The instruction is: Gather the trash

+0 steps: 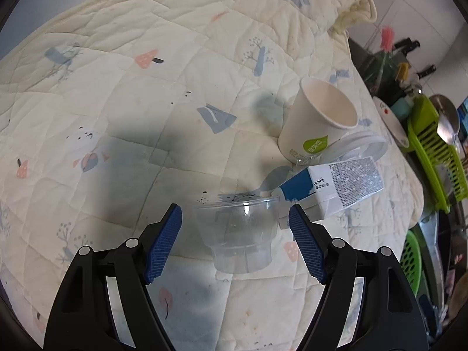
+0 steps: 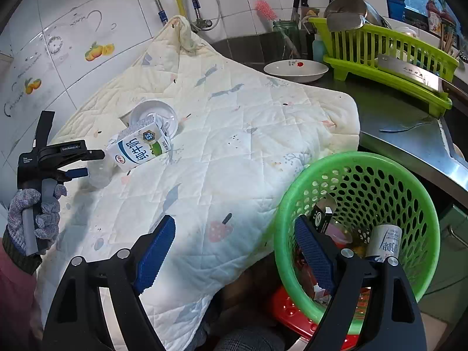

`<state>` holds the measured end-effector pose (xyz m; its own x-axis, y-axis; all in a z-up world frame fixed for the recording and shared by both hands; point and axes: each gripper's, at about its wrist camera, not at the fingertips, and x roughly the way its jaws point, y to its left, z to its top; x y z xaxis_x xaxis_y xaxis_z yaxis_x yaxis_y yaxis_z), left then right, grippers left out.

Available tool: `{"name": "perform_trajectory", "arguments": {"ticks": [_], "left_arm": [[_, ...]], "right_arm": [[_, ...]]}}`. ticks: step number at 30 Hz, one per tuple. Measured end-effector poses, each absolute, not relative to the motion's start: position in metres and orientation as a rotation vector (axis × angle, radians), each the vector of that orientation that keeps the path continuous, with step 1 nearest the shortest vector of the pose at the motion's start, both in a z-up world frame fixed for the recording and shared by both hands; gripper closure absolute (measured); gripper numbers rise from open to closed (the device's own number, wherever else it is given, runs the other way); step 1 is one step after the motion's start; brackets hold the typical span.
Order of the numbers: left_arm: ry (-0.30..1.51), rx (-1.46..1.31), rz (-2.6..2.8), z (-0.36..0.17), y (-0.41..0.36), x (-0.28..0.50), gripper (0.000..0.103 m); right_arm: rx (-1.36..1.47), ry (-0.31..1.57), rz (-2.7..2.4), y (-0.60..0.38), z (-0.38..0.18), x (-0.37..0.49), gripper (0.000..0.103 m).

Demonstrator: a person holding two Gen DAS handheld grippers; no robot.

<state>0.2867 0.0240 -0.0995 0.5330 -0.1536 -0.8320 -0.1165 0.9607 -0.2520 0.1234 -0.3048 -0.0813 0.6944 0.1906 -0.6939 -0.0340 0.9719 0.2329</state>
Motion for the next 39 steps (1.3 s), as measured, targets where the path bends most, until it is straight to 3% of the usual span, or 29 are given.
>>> {"name": "perform_trajectory", "arguments": {"ticks": [5, 8, 13, 39], "left_arm": [[1.026, -0.296, -0.033, -0.107, 0.025, 0.295, 0.029], [1.028, -0.297, -0.049, -0.11, 0.027, 0.295, 0.039], [1.015, -0.306, -0.077, -0.11, 0.032, 0.293, 0.041], [0.937, -0.315, -0.123, -0.085, 0.062, 0.258, 0.043]], "right_arm": [[0.198, 0.81, 0.144, -0.296, -0.083, 0.134, 0.022], [0.182, 0.815, 0.154, -0.288, -0.082, 0.14, 0.022], [0.155, 0.819, 0.176, -0.272, -0.079, 0.152, 0.022], [-0.147, 0.788, 0.401, -0.185, -0.051, 0.282, 0.017]]}}
